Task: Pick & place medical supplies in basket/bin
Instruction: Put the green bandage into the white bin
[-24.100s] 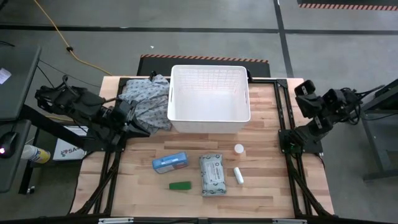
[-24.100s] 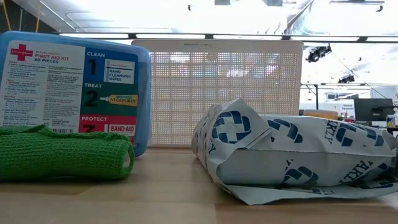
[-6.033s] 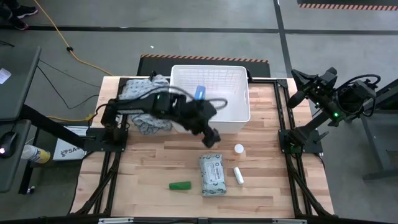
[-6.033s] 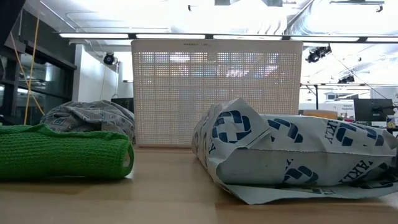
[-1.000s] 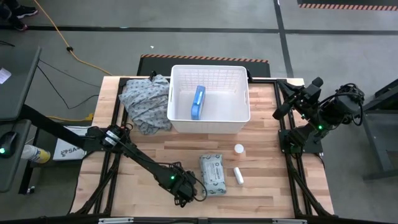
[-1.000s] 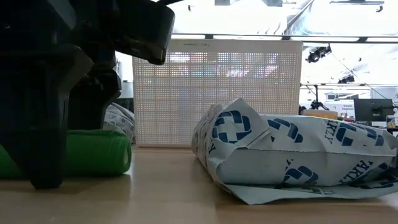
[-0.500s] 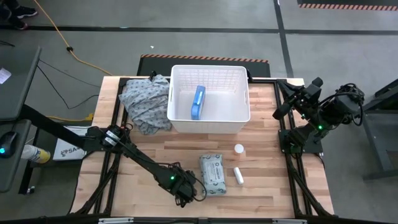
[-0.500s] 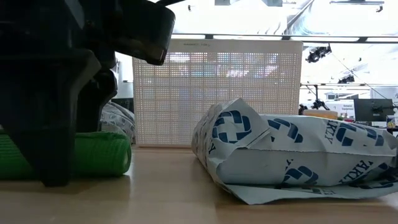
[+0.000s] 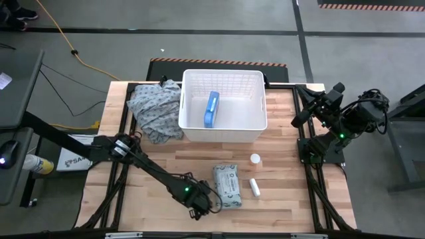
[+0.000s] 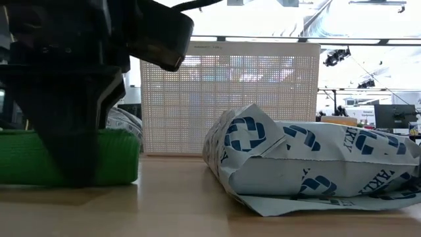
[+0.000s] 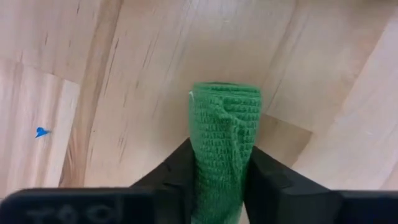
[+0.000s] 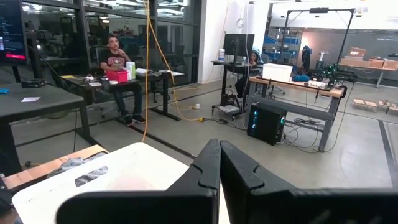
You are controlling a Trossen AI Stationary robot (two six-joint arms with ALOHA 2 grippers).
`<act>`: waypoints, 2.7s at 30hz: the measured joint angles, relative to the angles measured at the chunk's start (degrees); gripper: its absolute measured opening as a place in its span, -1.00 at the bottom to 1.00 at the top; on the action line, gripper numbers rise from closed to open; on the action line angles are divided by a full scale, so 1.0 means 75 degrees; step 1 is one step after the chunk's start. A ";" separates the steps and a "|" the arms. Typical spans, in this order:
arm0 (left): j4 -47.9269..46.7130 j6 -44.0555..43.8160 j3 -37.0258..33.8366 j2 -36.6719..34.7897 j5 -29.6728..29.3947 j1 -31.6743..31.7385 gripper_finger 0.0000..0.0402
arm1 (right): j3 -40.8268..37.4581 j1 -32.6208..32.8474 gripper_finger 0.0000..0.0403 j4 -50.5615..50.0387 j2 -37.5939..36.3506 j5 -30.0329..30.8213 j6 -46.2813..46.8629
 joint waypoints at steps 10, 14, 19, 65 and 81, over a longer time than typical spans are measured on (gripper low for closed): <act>-0.1787 -0.0041 0.1767 0.0031 -0.0628 -0.0009 -0.53 | 0.0000 -0.0003 -1.00 0.0000 -0.0001 0.0001 -0.0003; -0.2740 -0.0177 0.2688 0.0017 -0.1123 -0.0009 -0.52 | 0.0000 -0.0003 -1.00 0.0000 0.0001 0.0001 -0.0003; -0.3437 -0.0300 0.3872 -0.0001 -0.1674 -0.0009 -0.55 | 0.0000 -0.0002 -1.00 0.0000 0.0000 -0.0001 -0.0007; -0.3651 -0.1303 0.6020 -0.1568 -0.3941 0.3371 -0.57 | 0.0003 -0.0003 -1.00 -0.0485 -0.0016 0.0004 -0.0236; -0.2741 0.0161 0.6005 -0.1571 -0.4268 0.6095 -0.57 | 0.0001 -0.0005 -1.00 -0.0516 -0.0016 0.0001 -0.0399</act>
